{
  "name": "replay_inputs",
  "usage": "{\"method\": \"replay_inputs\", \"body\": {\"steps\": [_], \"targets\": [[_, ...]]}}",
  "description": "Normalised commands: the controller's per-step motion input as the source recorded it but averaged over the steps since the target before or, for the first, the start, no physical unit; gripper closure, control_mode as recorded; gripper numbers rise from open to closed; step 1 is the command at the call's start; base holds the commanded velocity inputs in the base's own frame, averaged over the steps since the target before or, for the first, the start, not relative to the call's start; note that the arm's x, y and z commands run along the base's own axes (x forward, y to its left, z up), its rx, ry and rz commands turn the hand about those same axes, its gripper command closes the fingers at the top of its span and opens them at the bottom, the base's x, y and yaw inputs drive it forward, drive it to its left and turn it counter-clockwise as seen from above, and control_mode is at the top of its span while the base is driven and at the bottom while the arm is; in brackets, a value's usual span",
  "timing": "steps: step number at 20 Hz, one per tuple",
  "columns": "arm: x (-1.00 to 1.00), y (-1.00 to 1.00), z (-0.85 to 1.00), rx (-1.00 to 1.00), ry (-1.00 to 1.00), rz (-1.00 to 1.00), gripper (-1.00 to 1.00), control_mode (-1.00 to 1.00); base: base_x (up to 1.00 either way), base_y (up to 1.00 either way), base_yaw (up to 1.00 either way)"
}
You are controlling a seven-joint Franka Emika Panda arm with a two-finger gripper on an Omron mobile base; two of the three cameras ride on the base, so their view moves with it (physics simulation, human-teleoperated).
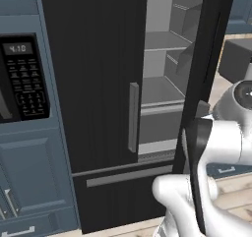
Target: Open the fridge, grab two sodas, and place both sodas inside the bowl with ice on the dining counter.
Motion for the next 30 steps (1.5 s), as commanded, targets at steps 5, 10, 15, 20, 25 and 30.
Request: {"method": "replay_inputs", "body": {"steps": [5,10,15,20,25,30], "targets": [[0.21,1.00,0.23,-0.22,0.02,0.11,-1.00,-1.00,0.00,0.00,0.00],[0.55,0.84,0.36,-0.20,0.03,0.09,-1.00,-1.00,0.00,0.00,0.00],[0.89,0.27,0.27,-0.15,0.09,0.04,-1.00,-1.00,0.00,0.00,0.00],[0.90,-0.08,0.00,-0.08,0.10,0.00,-1.00,-1.00,0.00,0.00,0.00],[0.80,-0.16,-0.05,-0.04,0.06,0.00,-1.00,-1.00,0.00,0.00,0.00],[0.49,-0.25,-0.05,-0.05,0.01,0.00,-1.00,-1.00,0.00,0.00,0.00]]}}
